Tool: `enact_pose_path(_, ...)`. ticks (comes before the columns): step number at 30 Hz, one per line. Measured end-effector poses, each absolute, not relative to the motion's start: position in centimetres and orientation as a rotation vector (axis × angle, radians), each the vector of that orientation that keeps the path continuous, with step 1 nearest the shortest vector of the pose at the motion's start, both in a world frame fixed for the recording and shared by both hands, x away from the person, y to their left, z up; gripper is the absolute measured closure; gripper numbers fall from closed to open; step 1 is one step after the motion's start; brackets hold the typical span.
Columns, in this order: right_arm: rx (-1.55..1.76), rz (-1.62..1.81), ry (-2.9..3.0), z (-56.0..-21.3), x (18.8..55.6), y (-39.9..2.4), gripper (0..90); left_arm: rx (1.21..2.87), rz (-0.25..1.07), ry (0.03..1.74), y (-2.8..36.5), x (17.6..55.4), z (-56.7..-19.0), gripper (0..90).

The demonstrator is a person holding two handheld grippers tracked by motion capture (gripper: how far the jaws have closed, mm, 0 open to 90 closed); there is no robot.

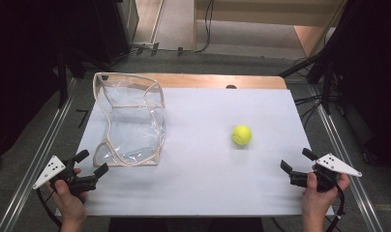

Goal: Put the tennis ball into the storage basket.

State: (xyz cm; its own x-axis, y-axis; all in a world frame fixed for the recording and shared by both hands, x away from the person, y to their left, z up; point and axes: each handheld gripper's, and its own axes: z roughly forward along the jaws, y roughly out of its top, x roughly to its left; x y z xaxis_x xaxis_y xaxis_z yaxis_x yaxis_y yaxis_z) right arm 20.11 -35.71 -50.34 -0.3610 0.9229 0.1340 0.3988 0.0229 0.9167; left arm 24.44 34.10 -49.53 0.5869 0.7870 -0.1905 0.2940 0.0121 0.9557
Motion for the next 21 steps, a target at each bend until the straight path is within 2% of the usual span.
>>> enact_pose_path(21, 1.26, 1.325, 1.901, -47.9, 22.5, -34.0, 0.0, 1.562, 0.49, 0.937, 34.1, 24.4, -49.5, 0.0)
